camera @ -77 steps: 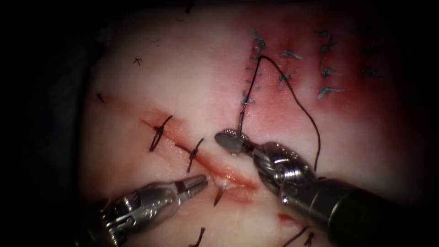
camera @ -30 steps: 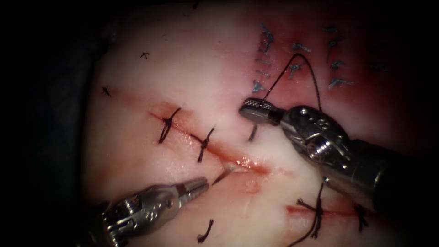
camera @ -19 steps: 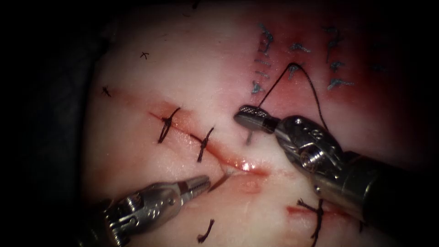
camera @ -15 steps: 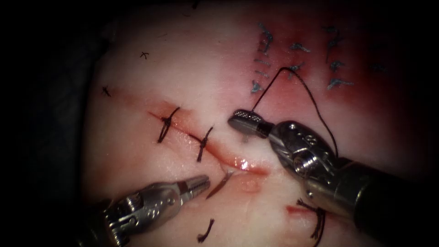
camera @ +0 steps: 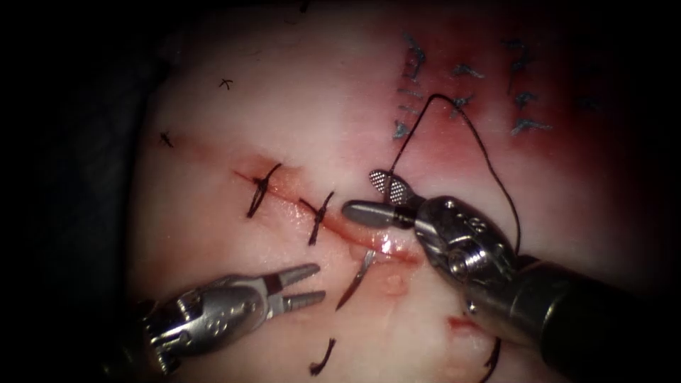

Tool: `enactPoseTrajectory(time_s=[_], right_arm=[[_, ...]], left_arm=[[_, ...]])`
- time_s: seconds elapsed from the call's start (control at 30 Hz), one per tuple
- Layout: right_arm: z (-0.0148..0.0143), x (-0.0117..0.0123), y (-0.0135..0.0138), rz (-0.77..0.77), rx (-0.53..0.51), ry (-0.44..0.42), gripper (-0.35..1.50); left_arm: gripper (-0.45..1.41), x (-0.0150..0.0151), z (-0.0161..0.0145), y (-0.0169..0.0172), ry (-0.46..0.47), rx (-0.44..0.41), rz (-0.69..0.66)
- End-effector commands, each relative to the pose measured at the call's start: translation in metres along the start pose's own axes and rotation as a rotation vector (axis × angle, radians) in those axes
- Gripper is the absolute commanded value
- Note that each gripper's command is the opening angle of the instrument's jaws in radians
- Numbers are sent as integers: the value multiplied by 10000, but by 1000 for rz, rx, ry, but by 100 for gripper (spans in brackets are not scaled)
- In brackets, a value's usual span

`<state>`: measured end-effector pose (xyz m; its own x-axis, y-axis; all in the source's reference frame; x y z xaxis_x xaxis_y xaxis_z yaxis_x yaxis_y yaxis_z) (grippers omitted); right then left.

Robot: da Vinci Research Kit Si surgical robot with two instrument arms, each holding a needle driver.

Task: Wound Closure
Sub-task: With the left grasper pull the needle through the skin.

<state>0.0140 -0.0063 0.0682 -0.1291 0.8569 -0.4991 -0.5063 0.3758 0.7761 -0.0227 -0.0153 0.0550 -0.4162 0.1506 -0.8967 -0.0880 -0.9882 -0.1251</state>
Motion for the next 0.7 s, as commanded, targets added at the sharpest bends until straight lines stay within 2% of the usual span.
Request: enactPoseTrajectory(time_s=[0.03, 0.17, 0.37, 0.4, 0.57, 0.7], right_arm=[[-1, 4, 10, -26, 33, -11, 125], [-24, 10, 27, -66, 73, -27, 121], [-41, 11, 40, -85, 96, -25, 113], [-45, 8, 42, -89, 104, -18, 105], [-50, 4, 44, -94, 110, -19, 105], [-53, 3, 44, -96, 116, -17, 105]], left_arm=[[70, -3, 5, -6, 25, -23, 31], [71, 0, -1, -24, 118, -118, 199], [74, 7, 8, -37, 166, -179, 292], [74, 9, 15, -40, 180, -189, 313], [77, 9, 28, -44, 188, -191, 328], [77, 5, 39, -44, 157, -188, 336]])
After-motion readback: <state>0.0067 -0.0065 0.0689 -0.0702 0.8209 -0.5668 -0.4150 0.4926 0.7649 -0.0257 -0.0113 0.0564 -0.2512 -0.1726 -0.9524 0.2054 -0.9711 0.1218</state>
